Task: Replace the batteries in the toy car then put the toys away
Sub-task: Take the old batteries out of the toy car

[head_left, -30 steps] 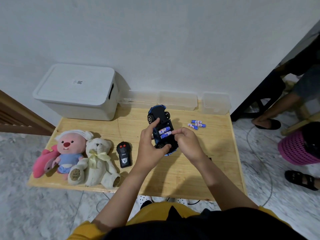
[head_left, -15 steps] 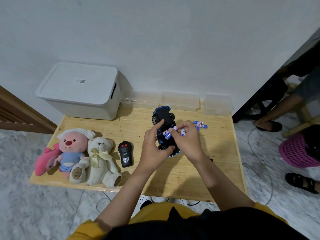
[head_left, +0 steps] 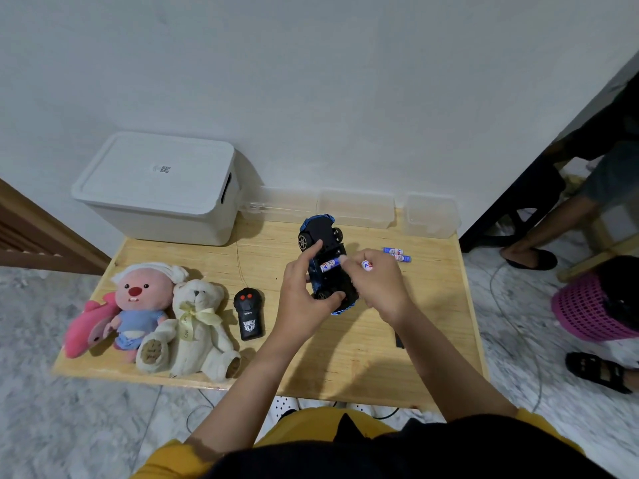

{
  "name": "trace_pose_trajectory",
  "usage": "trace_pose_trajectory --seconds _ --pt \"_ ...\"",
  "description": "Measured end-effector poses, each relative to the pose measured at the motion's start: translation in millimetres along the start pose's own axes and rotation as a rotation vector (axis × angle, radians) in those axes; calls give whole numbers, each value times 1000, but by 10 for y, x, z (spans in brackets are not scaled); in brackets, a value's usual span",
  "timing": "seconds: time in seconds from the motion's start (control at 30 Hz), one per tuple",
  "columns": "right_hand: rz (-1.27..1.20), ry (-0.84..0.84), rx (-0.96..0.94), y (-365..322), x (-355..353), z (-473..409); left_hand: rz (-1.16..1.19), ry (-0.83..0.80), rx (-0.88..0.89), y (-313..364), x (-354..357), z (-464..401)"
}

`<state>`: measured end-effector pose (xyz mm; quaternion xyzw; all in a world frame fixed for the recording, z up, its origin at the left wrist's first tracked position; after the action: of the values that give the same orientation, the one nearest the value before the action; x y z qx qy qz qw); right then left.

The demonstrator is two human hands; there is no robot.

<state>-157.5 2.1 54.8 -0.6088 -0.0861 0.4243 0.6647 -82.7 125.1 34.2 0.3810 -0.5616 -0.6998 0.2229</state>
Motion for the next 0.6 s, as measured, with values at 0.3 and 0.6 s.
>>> trace_pose_trajectory --seconds 0.3,0.6 --pt "569 51 -190 -139 24 0 -70 37 102 41 -6 -47" --pt "590 -21 -228 -227 45 -20 -139 32 100 98 -64 -72"
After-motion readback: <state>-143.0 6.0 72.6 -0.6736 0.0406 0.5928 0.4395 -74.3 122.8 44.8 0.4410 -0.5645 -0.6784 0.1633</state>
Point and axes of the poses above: each hand's wrist, its own z-axis away from the middle knuckle, its own x-axis out of the palm, y = z × x, the point moved 5 cm from there along -z, towards the middle knuckle, and after that the axes turned 4 degrees about -x, right-handed, at the moved point
